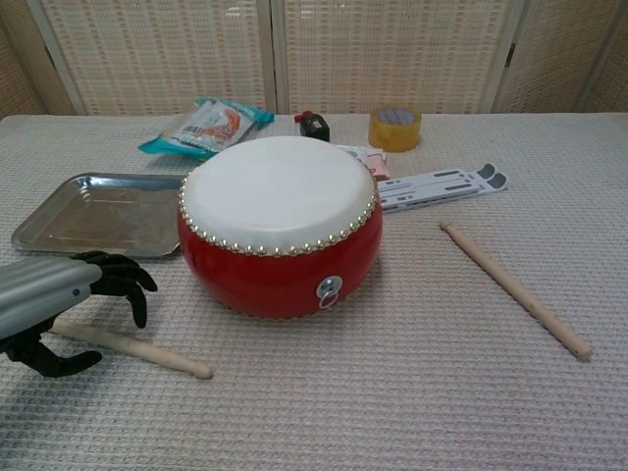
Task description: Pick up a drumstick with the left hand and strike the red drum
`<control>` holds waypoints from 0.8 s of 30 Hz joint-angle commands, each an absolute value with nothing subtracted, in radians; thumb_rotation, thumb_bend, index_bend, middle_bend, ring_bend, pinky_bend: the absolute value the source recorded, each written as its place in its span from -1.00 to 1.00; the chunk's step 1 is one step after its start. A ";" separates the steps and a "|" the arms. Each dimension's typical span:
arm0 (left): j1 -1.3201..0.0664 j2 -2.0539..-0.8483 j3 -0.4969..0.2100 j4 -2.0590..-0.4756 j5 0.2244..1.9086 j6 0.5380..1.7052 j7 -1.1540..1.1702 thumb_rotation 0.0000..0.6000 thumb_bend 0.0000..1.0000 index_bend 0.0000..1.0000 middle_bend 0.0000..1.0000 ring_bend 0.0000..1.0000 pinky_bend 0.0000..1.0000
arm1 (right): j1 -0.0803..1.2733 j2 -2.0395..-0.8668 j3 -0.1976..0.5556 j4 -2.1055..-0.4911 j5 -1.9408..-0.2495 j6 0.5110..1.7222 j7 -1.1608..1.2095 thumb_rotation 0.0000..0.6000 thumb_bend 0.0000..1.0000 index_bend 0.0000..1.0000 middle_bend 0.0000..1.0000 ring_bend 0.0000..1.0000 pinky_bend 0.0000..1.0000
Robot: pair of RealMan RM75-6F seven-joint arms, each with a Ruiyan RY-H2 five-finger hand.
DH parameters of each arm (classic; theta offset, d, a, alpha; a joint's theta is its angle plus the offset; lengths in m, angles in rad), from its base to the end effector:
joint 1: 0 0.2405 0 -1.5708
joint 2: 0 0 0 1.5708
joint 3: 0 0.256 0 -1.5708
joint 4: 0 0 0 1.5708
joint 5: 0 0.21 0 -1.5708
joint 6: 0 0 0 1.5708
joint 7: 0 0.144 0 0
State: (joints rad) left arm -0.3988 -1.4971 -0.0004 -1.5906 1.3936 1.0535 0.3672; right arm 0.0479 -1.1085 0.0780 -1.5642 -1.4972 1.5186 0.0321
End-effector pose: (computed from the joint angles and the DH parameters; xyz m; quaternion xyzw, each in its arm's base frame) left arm -0.2216 0.2272 -0.0202 -0.7661 -0.3945 -0.3140 0.3985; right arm -0.3235 -0.1756 0.1760 0.5770 -0.3727 0.3902 0.6131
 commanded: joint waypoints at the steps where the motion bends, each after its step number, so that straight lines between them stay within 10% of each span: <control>1: -0.398 -1.524 -0.008 -1.585 1.365 1.059 0.389 1.00 -0.38 -0.13 -0.70 -0.89 -0.93 | 0.047 -1.109 0.077 -1.561 -1.496 1.518 0.037 1.00 -0.61 -1.00 -0.78 -1.00 -0.93; 24: -0.410 -1.601 -0.012 -1.553 1.303 1.074 0.429 1.00 -0.34 -0.04 -0.68 -0.89 -0.93 | 0.051 -1.117 0.077 -1.540 -1.490 1.504 0.058 1.00 -0.61 -1.00 -0.78 -1.00 -0.94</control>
